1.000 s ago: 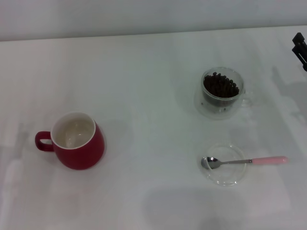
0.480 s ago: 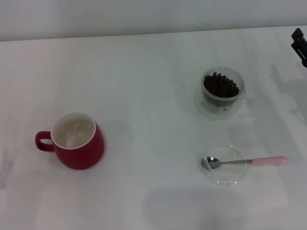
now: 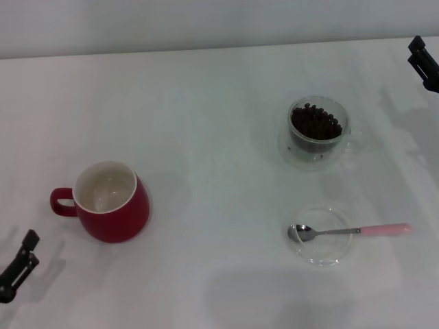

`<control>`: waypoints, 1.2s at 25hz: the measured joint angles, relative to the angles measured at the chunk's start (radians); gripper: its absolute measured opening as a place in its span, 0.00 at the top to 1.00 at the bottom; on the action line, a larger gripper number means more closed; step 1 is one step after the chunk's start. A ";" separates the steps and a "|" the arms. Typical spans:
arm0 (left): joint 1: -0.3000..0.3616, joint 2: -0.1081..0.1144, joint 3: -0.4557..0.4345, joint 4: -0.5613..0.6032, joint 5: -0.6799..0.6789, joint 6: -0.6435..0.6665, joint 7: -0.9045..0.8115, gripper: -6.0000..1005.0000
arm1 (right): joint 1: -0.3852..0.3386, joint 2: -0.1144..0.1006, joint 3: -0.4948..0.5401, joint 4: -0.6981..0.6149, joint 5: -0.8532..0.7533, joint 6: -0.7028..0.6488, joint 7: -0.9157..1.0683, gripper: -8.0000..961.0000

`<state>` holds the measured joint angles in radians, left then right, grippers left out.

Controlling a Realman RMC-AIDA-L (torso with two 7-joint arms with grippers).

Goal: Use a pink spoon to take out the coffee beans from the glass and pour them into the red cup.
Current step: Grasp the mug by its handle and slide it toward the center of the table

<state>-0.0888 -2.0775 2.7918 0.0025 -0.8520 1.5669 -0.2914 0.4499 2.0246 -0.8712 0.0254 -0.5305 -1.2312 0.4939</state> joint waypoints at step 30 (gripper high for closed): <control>-0.134 -0.006 -0.002 -0.021 0.023 -0.209 0.015 0.13 | 0.015 0.003 0.000 0.003 -0.003 0.001 0.009 0.11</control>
<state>-0.2226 -2.0834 2.7903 -0.0188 -0.8293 1.3575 -0.2761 0.4651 2.0277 -0.8713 0.0283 -0.5335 -1.2303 0.5031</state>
